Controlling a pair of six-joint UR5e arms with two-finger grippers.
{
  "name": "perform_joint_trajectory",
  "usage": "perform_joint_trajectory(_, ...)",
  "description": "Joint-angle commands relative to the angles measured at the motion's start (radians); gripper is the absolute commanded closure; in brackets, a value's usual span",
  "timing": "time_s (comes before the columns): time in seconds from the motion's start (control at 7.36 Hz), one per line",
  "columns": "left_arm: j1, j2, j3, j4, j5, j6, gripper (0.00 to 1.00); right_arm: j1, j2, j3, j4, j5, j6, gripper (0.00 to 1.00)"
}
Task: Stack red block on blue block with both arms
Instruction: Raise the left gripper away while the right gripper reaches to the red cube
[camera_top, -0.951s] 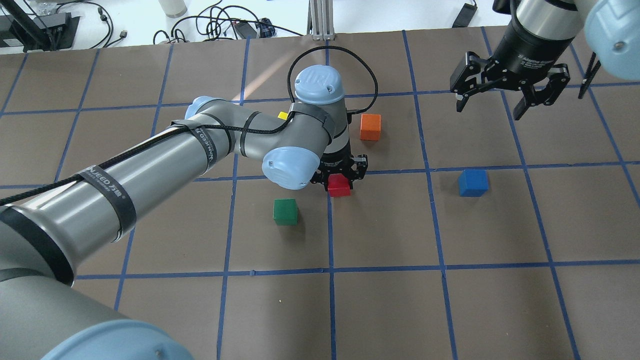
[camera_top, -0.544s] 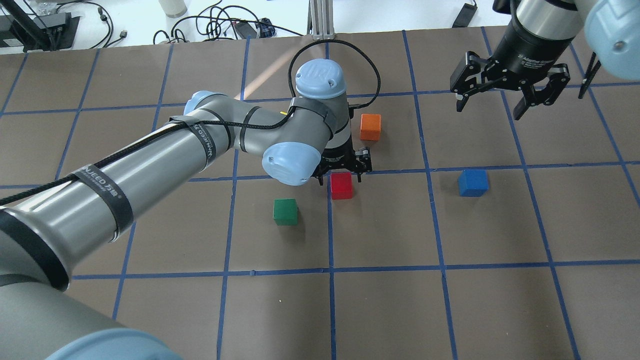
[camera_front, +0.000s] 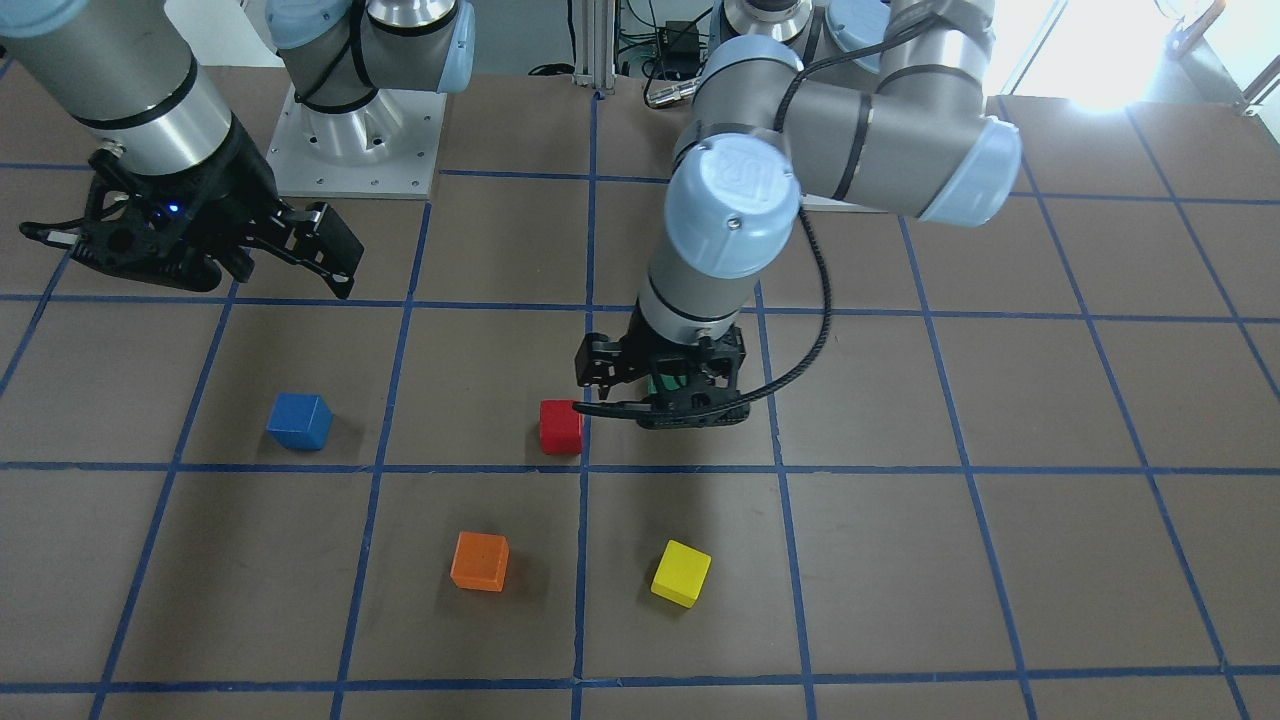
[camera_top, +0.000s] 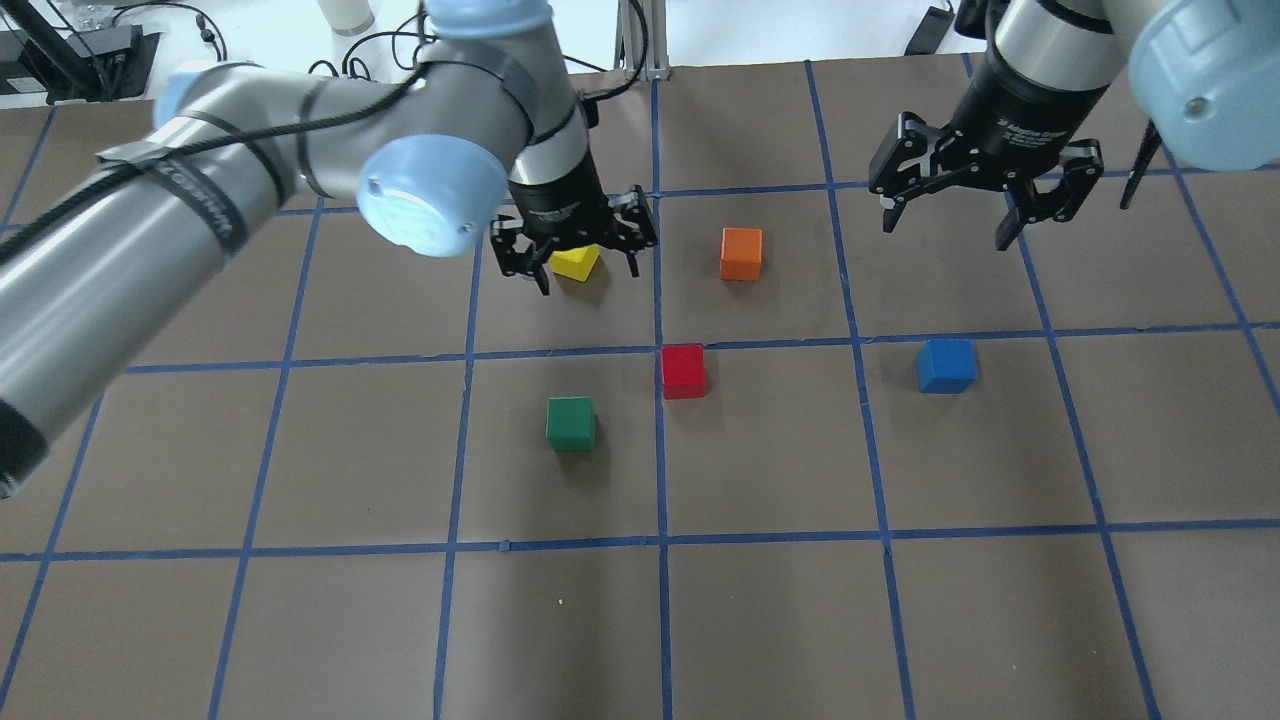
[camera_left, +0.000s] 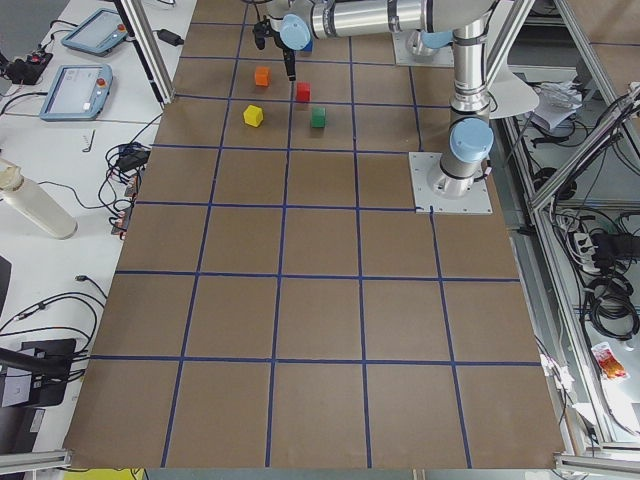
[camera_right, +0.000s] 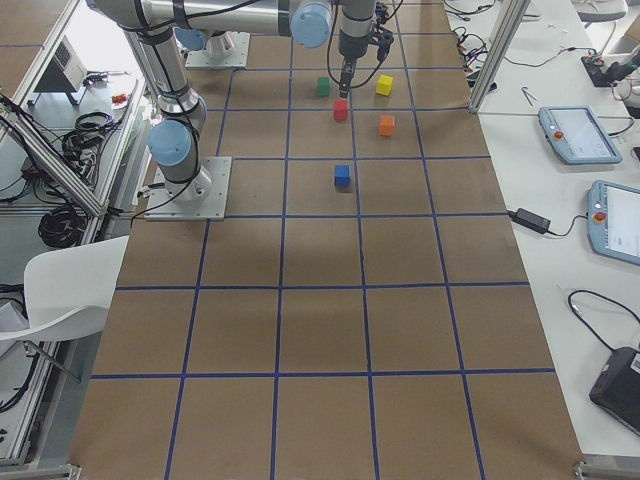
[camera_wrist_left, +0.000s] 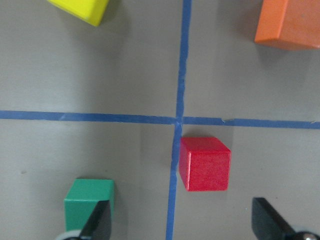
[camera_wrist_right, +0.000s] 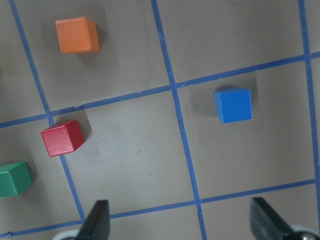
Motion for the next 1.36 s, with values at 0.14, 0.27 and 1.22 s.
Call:
perform_joint_trajectory(0.14, 0.173, 0.137, 0.005, -0.134, 0.053, 0.118, 0.0, 0.195, 0.114, 0.13, -0.277, -0.008, 0.182, 0.0)
perform_joint_trajectory(0.27, 0.205, 0.17, 0.003, -0.166, 0.066, 0.175, 0.0, 0.247, 0.148, 0.196, -0.401, -0.002, 0.238, 0.0)
perform_joint_trajectory(1.22, 0.27, 0.262, -0.09, -0.217, 0.064, 0.277, 0.0, 0.387, 0.386, 0.253, -0.744, -0.028, 0.372, 0.0)
